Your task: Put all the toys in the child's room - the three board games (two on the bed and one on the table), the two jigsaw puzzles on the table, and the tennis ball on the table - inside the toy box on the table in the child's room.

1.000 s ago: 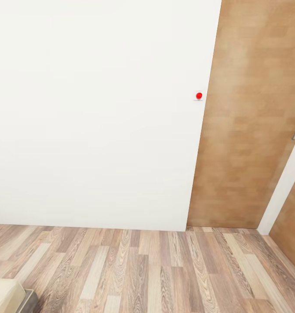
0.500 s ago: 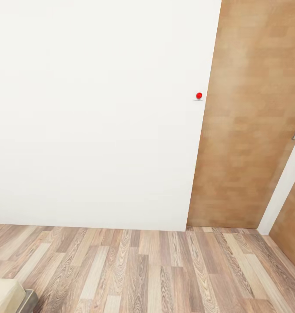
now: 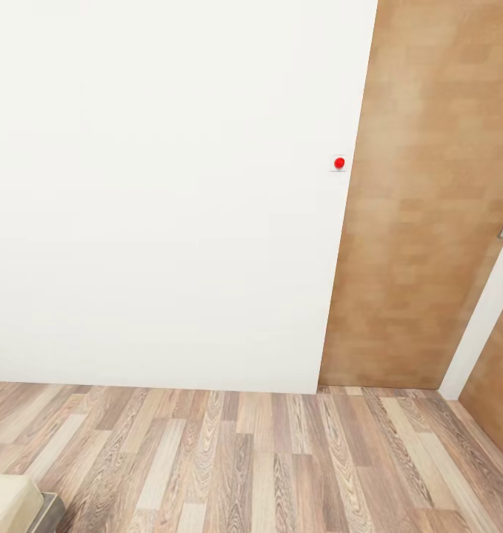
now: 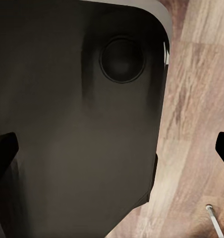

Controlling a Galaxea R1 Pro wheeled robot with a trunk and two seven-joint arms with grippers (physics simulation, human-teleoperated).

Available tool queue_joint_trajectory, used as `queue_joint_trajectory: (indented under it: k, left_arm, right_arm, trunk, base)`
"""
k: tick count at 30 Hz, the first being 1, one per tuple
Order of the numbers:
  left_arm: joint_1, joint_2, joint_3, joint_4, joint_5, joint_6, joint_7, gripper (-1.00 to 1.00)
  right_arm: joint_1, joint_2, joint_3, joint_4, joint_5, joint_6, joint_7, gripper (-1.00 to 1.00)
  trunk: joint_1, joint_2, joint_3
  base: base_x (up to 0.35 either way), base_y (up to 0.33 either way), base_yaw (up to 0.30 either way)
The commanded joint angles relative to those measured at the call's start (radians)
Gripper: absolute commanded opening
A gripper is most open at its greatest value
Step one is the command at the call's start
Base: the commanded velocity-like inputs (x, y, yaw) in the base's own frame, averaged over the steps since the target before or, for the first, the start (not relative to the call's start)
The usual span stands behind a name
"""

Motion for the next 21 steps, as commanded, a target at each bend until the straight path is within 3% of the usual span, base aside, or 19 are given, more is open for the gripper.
queue_joint_trajectory:
  k: [1,10,21]
  left_arm:
    - [-0.005,0.001,-0.003,0.002,0.016,0.005,-0.003,1.0]
    - [-0.02,0.008,0.048,0.017,-0.024,0.046,-0.053,1.0]
    - [-0.024,0.009,0.109,0.02,-0.086,0.057,-0.115,1.0]
  right_arm:
    - [0.0,0.006,0.0,0.003,-0.002,0.0,-0.002,1.0]
    - [-0.008,0.048,-0.004,0.04,-0.026,-0.05,-0.053,1.0]
    - [-0.01,0.058,-0.008,0.048,-0.035,-0.109,-0.114,1.0]
  trunk:
    - [0.0,0.0,-0.001]
    - [0.0,0.0,-0.001]
    - [0.0,0.0,-0.001]
  base:
    - [0.0,0.0,0.0]
    - [0.0,0.0,0.0]
    - [0.0,0.0,0.0]
